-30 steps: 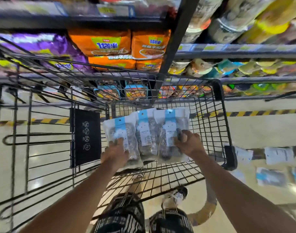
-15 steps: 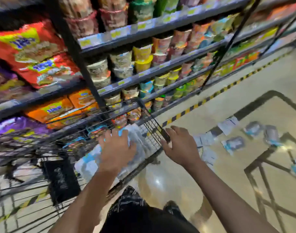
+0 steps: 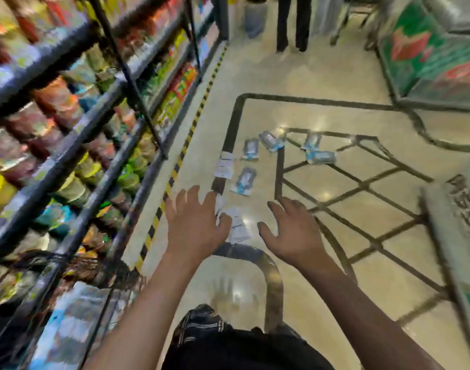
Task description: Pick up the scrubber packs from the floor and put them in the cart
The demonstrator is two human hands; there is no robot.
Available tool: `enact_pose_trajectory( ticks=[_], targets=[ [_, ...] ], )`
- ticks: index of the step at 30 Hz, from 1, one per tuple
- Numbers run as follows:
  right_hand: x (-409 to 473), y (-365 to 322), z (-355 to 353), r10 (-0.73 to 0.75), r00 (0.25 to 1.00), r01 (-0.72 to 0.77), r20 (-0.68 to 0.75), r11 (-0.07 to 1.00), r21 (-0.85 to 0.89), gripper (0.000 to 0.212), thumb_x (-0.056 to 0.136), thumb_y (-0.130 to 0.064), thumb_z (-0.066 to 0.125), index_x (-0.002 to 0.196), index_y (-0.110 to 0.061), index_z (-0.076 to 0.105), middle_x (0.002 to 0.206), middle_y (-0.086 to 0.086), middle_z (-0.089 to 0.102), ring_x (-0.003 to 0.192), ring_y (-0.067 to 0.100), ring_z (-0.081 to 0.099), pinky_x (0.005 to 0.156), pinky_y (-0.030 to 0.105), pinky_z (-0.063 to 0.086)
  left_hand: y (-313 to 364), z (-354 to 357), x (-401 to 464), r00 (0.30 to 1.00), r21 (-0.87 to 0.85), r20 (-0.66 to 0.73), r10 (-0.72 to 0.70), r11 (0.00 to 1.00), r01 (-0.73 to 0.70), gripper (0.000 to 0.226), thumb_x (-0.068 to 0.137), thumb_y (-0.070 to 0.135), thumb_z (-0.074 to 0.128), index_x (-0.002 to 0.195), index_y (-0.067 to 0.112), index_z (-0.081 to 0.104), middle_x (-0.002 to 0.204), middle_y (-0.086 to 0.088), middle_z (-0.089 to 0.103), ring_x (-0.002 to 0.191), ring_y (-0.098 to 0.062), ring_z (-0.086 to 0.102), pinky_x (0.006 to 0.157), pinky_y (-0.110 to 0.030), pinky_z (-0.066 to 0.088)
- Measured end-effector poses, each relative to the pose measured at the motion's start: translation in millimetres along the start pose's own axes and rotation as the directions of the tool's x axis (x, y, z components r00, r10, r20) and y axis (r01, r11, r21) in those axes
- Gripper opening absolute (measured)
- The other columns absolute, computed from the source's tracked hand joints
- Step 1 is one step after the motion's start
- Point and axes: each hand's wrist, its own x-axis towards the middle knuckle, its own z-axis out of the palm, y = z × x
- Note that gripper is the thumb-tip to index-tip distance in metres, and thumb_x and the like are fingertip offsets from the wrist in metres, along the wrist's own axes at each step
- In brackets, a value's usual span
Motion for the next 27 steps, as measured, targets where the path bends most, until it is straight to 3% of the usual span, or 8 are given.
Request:
enact_pose_trajectory(
  ticks=[4, 7, 10, 14, 19, 23, 27],
  targets=[
    [-11, 70, -5, 0.182, 0.983, -0.182, -0.024, 0.983, 0.027, 0.063, 0.09, -0.057, 0.048, 0.127, -0.01, 0.07, 0.13, 0.017, 0.068, 0.112, 0.042, 0.065, 0.097, 0.049, 0.052, 72, 19, 37, 0.981, -0.017, 0.066, 0.183, 0.983, -0.182, 0.083, 0.081, 0.061, 0.022, 0.147, 0.022, 0.053, 0.156, -0.017, 0.042, 0.145, -0.041, 0.036, 0.117, -0.063, 0.023],
    [-9, 105, -13, 0.342, 0.939, -0.343, 0.023, 0.939, 0.025, 0.075, 0.089, -0.065, 0.037, 0.14, -0.015, 0.061, 0.144, 0.014, 0.06, 0.132, 0.04, 0.054, 0.11, 0.05, 0.044, 115, 35, 68, 0.958, -0.016, 0.099, 0.27, 0.963, -0.27, 0.085, 0.08, 0.063, 0.019, 0.146, 0.021, 0.054, 0.152, -0.018, 0.046, 0.141, -0.041, 0.039, 0.115, -0.061, 0.026],
    [13, 137, -21, 0.45, 0.891, -0.452, 0.059, 0.892, 0.025, 0.077, 0.088, -0.068, 0.034, 0.147, -0.022, 0.054, 0.153, 0.009, 0.052, 0.141, 0.037, 0.044, 0.114, 0.048, 0.039, 151, 47, 109, 0.933, -0.027, 0.155, 0.323, 0.946, -0.323, 0.079, 0.084, 0.062, 0.025, 0.147, 0.024, 0.052, 0.154, -0.015, 0.045, 0.142, -0.04, 0.038, 0.116, -0.058, 0.027],
    [75, 183, -29, 0.496, 0.865, -0.498, 0.081, 0.867, 0.008, 0.065, 0.093, -0.062, 0.047, 0.148, -0.028, 0.051, 0.159, 0.002, 0.045, 0.146, 0.033, 0.038, 0.116, 0.046, 0.036, 187, 60, 181, 0.915, -0.017, 0.202, 0.35, 0.935, -0.354, 0.071, 0.087, 0.06, 0.031, 0.147, 0.026, 0.049, 0.154, -0.01, 0.044, 0.142, -0.038, 0.038, 0.115, -0.058, 0.028],
    [187, 233, -49, 0.518, 0.852, -0.519, 0.079, 0.855, -0.015, 0.066, 0.094, -0.061, 0.047, 0.149, -0.024, 0.051, 0.158, 0.006, 0.047, 0.144, 0.037, 0.04, 0.116, 0.048, 0.039, 228, 59, 299, 0.902, -0.072, 0.182, 0.392, 0.92, -0.385, 0.07, 0.084, 0.056, 0.034, 0.135, 0.018, 0.062, 0.14, -0.018, 0.058, 0.129, -0.044, 0.054, 0.106, -0.063, 0.039],
    [262, 270, -71, 0.545, 0.837, -0.544, 0.049, 0.838, -0.031, 0.065, 0.097, -0.055, 0.052, 0.151, -0.02, 0.049, 0.159, 0.008, 0.045, 0.146, 0.035, 0.038, 0.117, 0.045, 0.035, 260, 45, 397, 0.893, -0.094, 0.208, 0.399, 0.917, -0.387, 0.067, 0.095, 0.057, 0.034, 0.153, 0.024, 0.037, 0.161, -0.012, 0.033, 0.148, -0.037, 0.029, 0.119, -0.057, 0.022],
    [312, 311, -81, 0.58, 0.81, -0.574, 0.09, 0.815, -0.081, 0.068, 0.1, -0.056, 0.047, 0.155, -0.017, 0.044, 0.162, 0.007, 0.04, 0.147, 0.033, 0.036, 0.117, 0.043, 0.034, 288, 41, 475, 0.89, -0.068, 0.209, 0.405, 0.914, -0.4, 0.057, 0.099, 0.053, 0.043, 0.148, 0.024, 0.044, 0.158, -0.011, 0.04, 0.147, -0.039, 0.032, 0.12, -0.059, 0.024]
  ],
)
